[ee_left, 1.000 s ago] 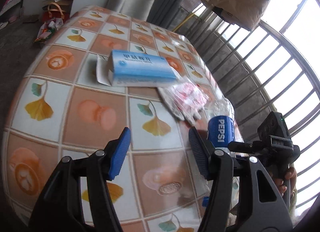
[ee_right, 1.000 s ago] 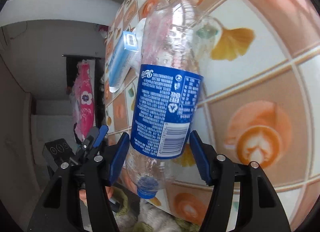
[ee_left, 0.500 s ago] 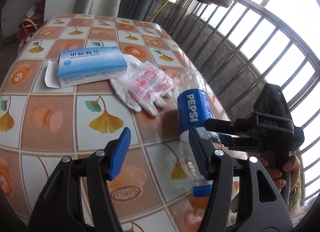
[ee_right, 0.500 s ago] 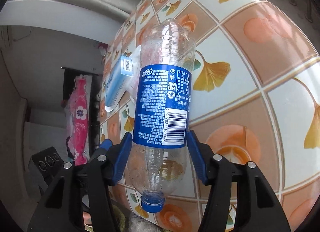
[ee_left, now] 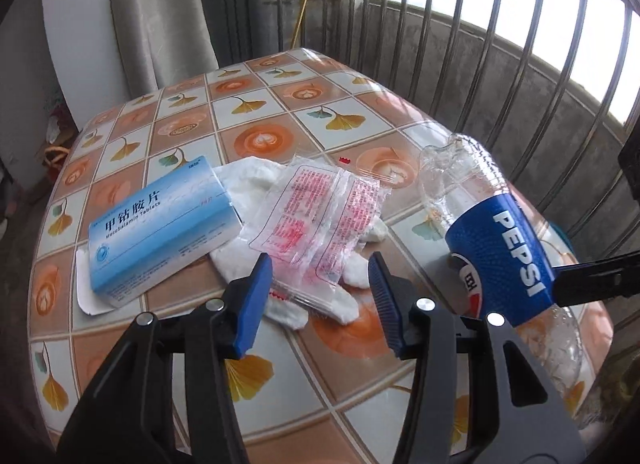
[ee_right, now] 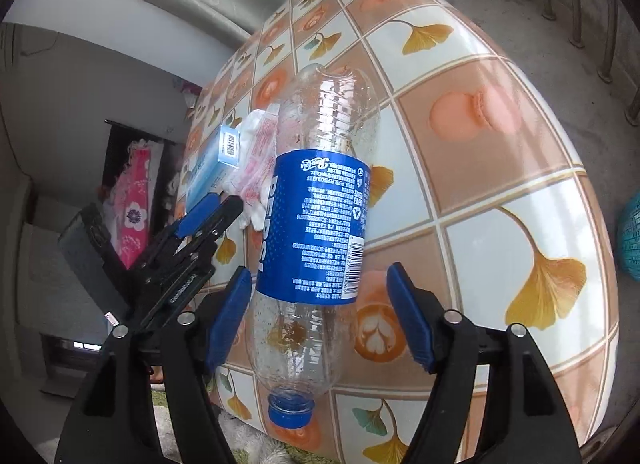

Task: Collect trash
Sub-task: 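Hold the Pepsi bottle in the right gripper while the left gripper grasps the plastic packet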

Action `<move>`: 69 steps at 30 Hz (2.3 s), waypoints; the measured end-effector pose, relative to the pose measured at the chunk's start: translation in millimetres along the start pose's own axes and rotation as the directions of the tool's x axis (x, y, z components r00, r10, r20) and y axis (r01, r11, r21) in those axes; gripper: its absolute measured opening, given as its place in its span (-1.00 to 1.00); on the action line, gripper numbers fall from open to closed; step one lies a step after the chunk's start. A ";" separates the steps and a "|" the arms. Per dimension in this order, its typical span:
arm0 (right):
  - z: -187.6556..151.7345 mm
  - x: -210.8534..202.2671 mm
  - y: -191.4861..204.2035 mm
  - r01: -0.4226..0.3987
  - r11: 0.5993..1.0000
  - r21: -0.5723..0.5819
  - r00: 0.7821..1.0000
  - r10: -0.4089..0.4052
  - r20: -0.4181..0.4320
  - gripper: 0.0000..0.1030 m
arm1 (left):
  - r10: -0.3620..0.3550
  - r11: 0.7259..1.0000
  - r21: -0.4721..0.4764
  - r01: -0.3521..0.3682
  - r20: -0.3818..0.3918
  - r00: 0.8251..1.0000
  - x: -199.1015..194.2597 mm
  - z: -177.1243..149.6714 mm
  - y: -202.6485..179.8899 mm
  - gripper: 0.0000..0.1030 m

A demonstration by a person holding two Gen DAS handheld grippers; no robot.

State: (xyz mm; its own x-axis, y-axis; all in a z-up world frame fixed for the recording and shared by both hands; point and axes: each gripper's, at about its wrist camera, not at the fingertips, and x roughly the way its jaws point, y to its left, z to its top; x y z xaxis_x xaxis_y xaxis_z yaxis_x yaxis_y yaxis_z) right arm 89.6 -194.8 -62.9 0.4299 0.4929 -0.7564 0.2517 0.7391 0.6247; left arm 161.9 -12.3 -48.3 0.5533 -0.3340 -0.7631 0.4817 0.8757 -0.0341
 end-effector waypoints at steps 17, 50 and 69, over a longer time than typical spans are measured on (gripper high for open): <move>0.6 23.6 -25.3 -0.151 0.983 0.108 0.986 0.158 -0.056 0.15 | 0.055 0.988 0.150 -0.044 -0.070 0.996 21.8 -7.7 -21.0 -0.22; -23.3 -28.2 -48.0 -0.035 0.997 0.062 0.999 0.036 -0.008 0.14 | 0.059 0.989 0.145 -0.042 -0.116 0.991 45.7 21.8 -31.8 -0.08; -25.6 -32.7 -53.5 -0.055 0.997 0.056 0.998 0.055 0.000 0.14 | -0.109 0.994 -0.016 0.108 -0.058 0.992 -22.9 23.0 -9.5 -0.89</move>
State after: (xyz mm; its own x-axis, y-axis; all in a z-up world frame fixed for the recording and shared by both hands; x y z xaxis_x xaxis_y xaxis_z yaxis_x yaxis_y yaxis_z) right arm 40.0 -238.7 -76.6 0.4432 0.5330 -0.7207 0.2759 0.6839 0.6754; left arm 160.3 -21.0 -15.7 0.4574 -0.4067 -0.7908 0.5280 0.8398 -0.1265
